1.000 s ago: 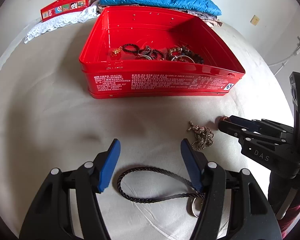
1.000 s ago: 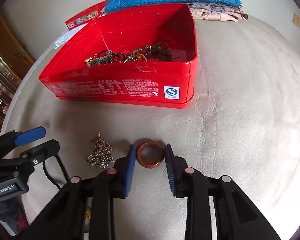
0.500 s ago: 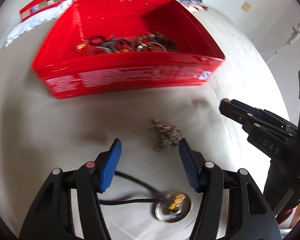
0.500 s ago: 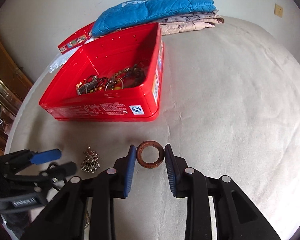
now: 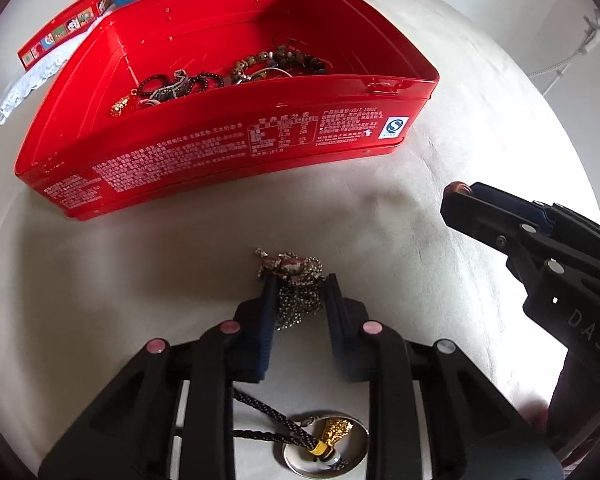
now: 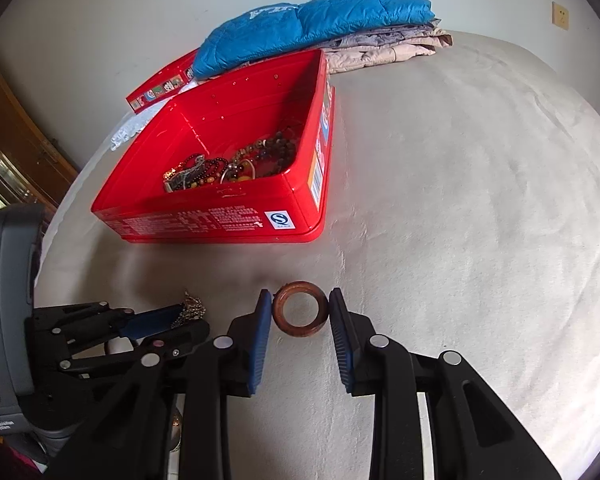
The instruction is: Organize jewelry
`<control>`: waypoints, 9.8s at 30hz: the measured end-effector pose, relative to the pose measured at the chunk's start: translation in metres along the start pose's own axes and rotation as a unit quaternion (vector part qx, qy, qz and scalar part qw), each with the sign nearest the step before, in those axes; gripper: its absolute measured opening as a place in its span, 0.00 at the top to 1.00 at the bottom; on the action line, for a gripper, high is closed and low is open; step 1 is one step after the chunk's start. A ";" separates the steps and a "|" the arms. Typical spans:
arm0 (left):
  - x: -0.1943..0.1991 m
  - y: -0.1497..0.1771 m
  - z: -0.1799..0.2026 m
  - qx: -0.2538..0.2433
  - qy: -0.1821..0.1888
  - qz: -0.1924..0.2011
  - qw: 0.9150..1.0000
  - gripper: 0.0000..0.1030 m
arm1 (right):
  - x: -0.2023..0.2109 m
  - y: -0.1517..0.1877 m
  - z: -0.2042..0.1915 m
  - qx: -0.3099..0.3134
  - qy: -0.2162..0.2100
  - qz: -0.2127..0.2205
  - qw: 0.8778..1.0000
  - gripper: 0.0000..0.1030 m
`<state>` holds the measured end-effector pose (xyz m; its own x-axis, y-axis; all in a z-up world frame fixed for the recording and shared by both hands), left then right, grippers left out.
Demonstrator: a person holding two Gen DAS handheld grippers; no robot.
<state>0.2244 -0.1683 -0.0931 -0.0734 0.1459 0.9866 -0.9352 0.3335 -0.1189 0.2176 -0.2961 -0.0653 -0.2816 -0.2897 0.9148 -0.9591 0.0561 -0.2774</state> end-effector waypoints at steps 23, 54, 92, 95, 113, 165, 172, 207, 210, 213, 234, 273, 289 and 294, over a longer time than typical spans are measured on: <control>0.108 0.034 -0.076 0.049 0.055 0.139 0.988 0.84 | 0.022 -0.002 -0.042 0.044 -0.023 0.008 0.999 0.72; 0.060 -0.119 -0.135 0.090 0.071 0.116 0.987 0.78 | -0.045 -0.147 -0.073 0.033 0.026 -0.001 0.999 0.68; 0.128 0.025 -0.118 0.090 -0.017 0.212 0.973 0.14 | 0.038 -0.013 -0.094 0.083 0.018 0.067 0.994 0.16; 0.120 0.044 -0.126 0.101 -0.019 0.201 0.974 0.13 | 0.031 0.010 -0.098 0.098 0.022 0.047 0.994 0.15; 0.075 0.115 -0.141 0.130 -0.003 0.130 0.983 0.12 | -0.009 0.090 -0.120 0.141 -0.038 -0.089 0.985 0.79; 0.013 0.081 -0.014 0.002 0.003 0.044 0.999 0.12 | 0.004 0.077 -0.009 0.005 -0.018 -0.043 0.999 0.91; 0.006 0.081 0.005 -0.008 -0.018 0.039 0.999 0.22 | 0.002 0.077 -0.004 0.002 -0.032 -0.047 0.998 0.91; 0.035 0.094 -0.056 0.049 0.011 0.074 0.996 0.54 | 0.002 0.074 -0.021 0.016 -0.029 -0.048 0.998 0.90; 0.041 0.091 -0.065 0.052 0.017 0.079 0.995 0.54 | 0.017 0.070 -0.030 0.024 -0.048 -0.032 0.998 0.90; 0.051 0.087 -0.073 0.056 0.023 0.087 0.994 0.54 | 0.031 0.064 -0.038 0.031 -0.051 -0.016 0.998 0.90; 0.143 0.000 -0.097 0.056 0.004 0.176 0.983 0.54 | 0.109 -0.051 -0.067 0.028 -0.086 0.106 0.990 0.90; 0.072 -0.128 -0.124 0.082 -0.002 0.099 0.992 0.39 | -0.007 -0.161 -0.062 0.014 0.028 0.043 0.999 0.71; 0.113 -0.058 -0.142 0.107 -0.020 0.145 0.983 0.09 | 0.027 -0.109 -0.063 0.020 0.036 0.059 0.997 0.21; 0.114 -0.041 -0.141 0.111 -0.017 0.150 0.982 0.08 | 0.033 -0.090 -0.063 0.020 0.035 0.062 0.997 0.08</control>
<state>0.3035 -0.0336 0.0085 -0.3658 0.1750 0.9141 -0.9217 0.0683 -0.3819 0.2931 -0.2505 0.0079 -0.4008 -0.2158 0.8904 -0.9151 0.0481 -0.4003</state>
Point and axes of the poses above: each gripper's, at about its wrist camera, not at the fingertips, and x roughly against the way its jaws point, z to its right, y to its underside, the point moved 5 cm from there along -x, roughly the way its jaws point, and after that the axes turned 15 degrees about -z, right-handed, at the moved point
